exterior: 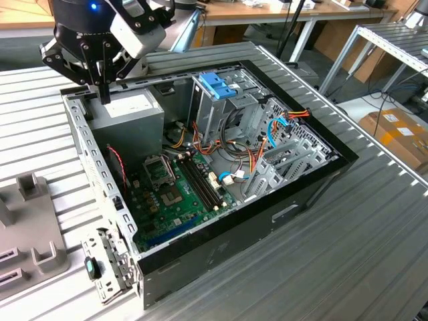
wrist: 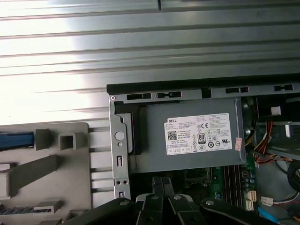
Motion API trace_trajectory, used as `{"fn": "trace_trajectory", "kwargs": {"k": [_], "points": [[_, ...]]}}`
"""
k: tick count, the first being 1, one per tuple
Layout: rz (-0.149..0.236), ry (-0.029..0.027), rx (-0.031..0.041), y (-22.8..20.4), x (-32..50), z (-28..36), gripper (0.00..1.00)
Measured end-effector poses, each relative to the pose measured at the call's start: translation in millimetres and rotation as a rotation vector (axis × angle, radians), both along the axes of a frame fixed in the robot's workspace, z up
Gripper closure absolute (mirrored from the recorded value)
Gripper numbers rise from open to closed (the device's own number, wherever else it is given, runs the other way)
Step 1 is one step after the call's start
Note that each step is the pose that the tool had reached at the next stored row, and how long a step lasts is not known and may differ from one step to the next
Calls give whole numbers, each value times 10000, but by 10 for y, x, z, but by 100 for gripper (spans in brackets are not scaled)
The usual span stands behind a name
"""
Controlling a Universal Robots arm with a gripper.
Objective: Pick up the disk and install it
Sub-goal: 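Reach for the disk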
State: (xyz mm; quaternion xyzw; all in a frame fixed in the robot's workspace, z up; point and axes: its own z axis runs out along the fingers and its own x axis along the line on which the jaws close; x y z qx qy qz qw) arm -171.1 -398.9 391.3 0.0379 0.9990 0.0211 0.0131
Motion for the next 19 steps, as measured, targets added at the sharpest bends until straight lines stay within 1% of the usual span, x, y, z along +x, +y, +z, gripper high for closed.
{"fn": "trace_trajectory", "kwargs": {"k": [7,19], "points": [[1,1,0,0,-26,-2,89],[1,1,0,0,-41,-2,89]]}}
